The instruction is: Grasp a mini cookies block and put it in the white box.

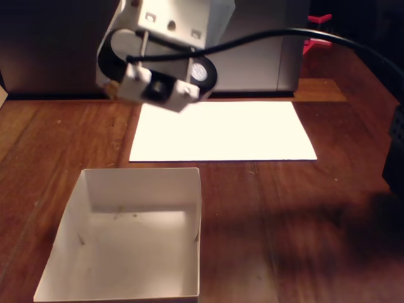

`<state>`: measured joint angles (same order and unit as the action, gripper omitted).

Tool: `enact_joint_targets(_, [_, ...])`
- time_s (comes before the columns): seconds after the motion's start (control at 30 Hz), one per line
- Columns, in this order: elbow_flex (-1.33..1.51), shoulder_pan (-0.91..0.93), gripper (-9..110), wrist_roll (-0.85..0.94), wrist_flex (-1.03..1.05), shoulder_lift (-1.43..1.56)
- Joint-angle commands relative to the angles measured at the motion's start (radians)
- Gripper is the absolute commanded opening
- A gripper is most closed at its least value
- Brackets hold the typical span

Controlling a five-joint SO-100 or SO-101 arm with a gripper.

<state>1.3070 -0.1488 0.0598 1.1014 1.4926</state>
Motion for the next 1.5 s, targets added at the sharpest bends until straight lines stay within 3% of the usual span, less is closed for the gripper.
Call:
enact_joint_targets(0.0, [-0.129,-0.069,16,-0.012,0.006,0.15])
enact_joint_targets(0.7, [-0.112,-0.107,16,-0.164,-0.126,-0.091])
enact_joint_targets(1.47, [-0.101,-0.123,16,-0.259,-0.067,-0.183])
